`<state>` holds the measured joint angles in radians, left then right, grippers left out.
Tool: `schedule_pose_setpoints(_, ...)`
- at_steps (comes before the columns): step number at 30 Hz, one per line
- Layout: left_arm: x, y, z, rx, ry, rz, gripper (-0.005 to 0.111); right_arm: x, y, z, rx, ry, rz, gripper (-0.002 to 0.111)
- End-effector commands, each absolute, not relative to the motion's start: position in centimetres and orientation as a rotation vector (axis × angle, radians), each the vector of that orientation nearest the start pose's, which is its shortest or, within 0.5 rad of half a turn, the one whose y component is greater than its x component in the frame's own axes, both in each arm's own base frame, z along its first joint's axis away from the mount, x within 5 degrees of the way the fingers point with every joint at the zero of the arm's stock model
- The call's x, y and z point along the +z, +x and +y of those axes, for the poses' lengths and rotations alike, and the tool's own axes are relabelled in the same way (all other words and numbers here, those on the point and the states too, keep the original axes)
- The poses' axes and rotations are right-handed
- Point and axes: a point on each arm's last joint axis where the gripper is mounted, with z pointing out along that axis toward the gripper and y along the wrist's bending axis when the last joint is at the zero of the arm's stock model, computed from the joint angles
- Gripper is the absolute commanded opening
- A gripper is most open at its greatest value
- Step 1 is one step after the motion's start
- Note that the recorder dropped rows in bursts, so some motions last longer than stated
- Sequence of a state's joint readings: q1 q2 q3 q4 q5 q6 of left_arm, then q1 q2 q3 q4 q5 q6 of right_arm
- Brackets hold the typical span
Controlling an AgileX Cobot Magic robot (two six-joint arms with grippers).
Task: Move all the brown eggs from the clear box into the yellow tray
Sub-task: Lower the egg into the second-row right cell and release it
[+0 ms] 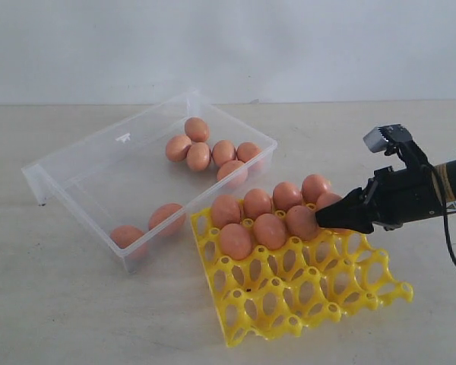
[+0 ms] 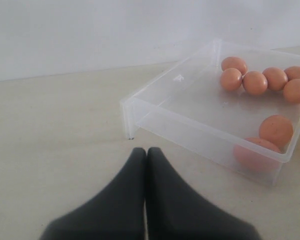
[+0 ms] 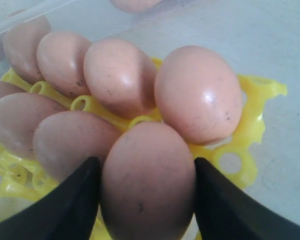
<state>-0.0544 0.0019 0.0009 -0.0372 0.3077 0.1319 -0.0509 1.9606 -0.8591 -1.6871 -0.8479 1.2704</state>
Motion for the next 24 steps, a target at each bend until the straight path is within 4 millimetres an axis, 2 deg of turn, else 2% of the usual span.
schedule_pose_setpoints(1, 18.6, 5.4, -0.4, 0.025, 0.141, 1.781, -0.004, 11.0, 32.4, 5.0, 0.874, -0.663, 2.328, 0.058)
schedule_pose_setpoints(5, 18.6, 5.4, -0.4, 0.025, 0.141, 1.781, -0.004, 11.8, 32.4, 4.9, 0.86, -0.646, 2.321, 0.058)
schedule_pose_setpoints(10, 18.6, 5.4, -0.4, 0.025, 0.141, 1.781, -0.004, 15.4, 32.6, 4.4, 0.69, -0.653, 2.253, 0.058)
schedule_pose_setpoints(16, 18.6, 5.4, -0.4, 0.025, 0.141, 1.781, -0.004, 18.2, 32.1, 4.5, 0.671, -0.666, 2.178, 0.055)
schedule_pose_setpoints(18, 18.6, 5.4, -0.4, 0.025, 0.141, 1.781, -0.004, 18.6, 31.9, 4.4, 0.706, -0.582, 2.231, 0.032)
schedule_pose_setpoints(19, 18.6, 5.4, -0.4, 0.025, 0.141, 1.781, -0.004, 18.8, 31.6, 4.7, 0.802, -0.47, 2.273, 0.01)
schedule_pose_setpoints(20, 18.6, 5.4, -0.4, 0.025, 0.141, 1.781, -0.004, 18.9, 31.4, 4.9, 0.861, -0.454, 2.276, 0.0)
schedule_pose_setpoints(24, 18.6, 5.4, -0.4, 0.025, 0.141, 1.781, -0.004, 19.0, 31.2, 5.2, 0.917, -0.439, 2.281, -0.001)
